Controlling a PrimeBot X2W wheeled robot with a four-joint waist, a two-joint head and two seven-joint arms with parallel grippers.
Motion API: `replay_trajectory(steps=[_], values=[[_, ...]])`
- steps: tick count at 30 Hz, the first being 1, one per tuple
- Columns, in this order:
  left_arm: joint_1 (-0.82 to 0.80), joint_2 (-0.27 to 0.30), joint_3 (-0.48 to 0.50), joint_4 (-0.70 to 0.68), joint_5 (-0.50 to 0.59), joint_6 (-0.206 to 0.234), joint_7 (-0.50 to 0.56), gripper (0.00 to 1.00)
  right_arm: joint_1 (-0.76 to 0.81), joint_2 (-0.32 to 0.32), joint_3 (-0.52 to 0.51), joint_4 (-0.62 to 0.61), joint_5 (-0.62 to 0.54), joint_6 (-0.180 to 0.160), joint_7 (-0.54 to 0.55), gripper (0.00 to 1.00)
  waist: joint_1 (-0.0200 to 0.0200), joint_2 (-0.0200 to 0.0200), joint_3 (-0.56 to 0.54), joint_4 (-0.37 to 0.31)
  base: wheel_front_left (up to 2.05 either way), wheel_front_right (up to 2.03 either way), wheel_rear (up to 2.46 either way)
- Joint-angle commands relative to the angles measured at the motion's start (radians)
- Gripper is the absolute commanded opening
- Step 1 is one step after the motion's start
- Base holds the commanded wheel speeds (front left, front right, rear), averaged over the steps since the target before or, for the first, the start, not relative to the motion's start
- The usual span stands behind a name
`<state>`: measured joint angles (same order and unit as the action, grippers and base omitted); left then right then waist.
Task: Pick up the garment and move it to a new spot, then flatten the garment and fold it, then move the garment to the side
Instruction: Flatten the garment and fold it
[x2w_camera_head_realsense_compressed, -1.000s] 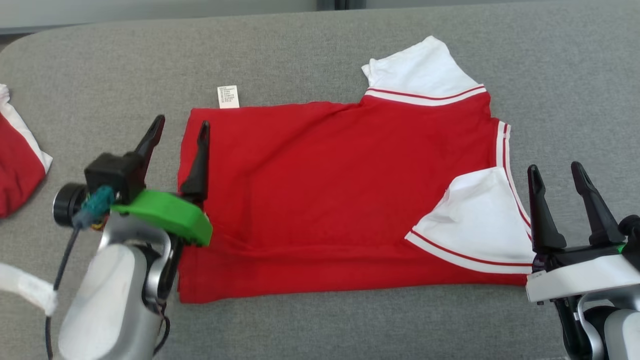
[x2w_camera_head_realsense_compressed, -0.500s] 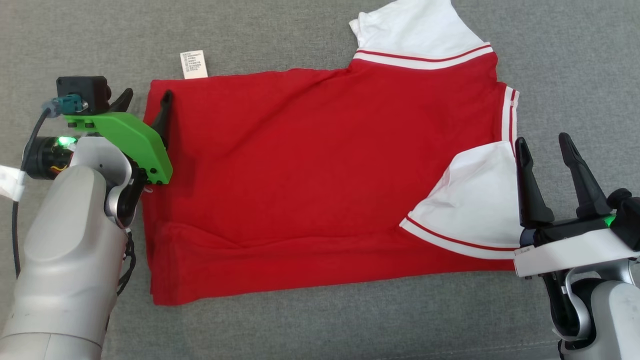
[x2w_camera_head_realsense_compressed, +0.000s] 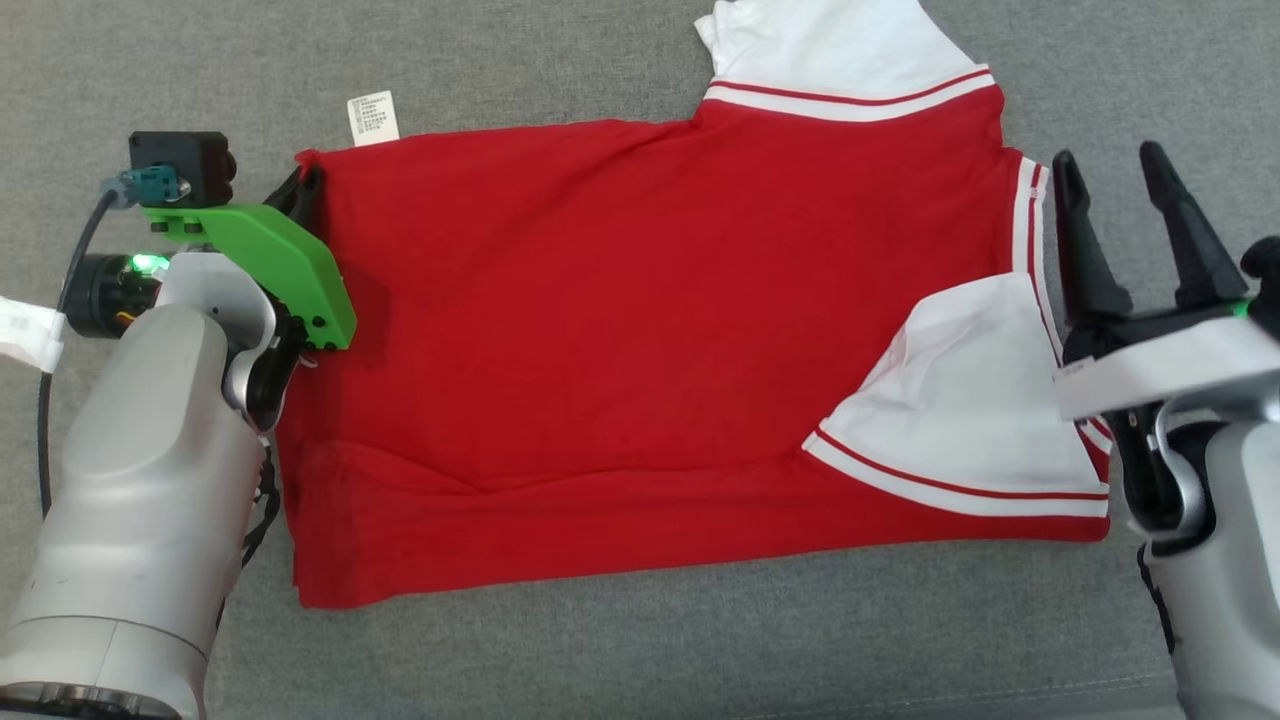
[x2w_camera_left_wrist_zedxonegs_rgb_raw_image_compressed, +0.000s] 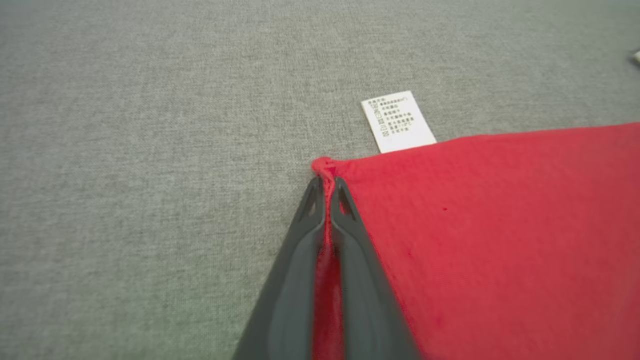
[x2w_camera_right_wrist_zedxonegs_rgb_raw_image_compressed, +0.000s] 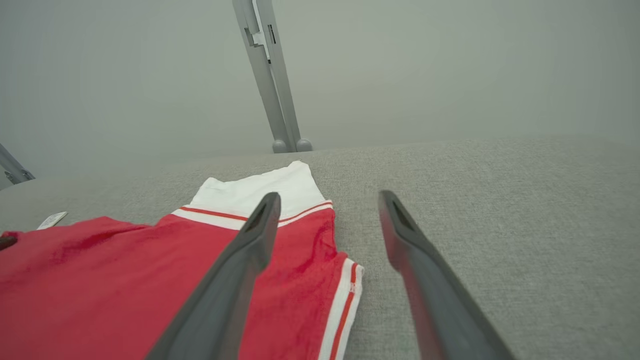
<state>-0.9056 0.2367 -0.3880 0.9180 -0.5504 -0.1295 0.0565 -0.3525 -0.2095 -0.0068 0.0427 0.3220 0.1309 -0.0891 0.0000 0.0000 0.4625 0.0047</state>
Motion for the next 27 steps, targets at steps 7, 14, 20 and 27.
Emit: replay_trajectory(steps=[7,14,20,27], values=[[-0.04,-0.029,-0.068,0.014,-0.038,-0.002,-0.028,0.0,-0.232,-0.041,0.062,0.191,0.059,0.0,0.0,1.0,0.0,0.0,0.063,0.053,0.0,0.0,0.0],[-0.077,-0.062,-0.134,-0.004,-0.06,-0.002,-0.059,0.0,-0.436,-0.077,0.122,0.386,0.087,0.0,0.017,1.0,0.0,0.0,0.123,0.115,0.0,0.0,0.0],[-0.096,-0.086,-0.189,-0.01,-0.085,-0.002,-0.088,0.0,-0.611,-0.125,0.169,0.559,0.109,0.0,0.095,1.0,0.0,0.0,0.15,0.163,0.0,0.0,0.0],[-0.113,-0.1,-0.238,-0.002,-0.112,-0.002,-0.113,0.0,-0.771,-0.161,0.244,0.731,0.136,0.0,0.223,1.0,0.0,0.0,0.166,0.197,0.0,0.0,0.0]])
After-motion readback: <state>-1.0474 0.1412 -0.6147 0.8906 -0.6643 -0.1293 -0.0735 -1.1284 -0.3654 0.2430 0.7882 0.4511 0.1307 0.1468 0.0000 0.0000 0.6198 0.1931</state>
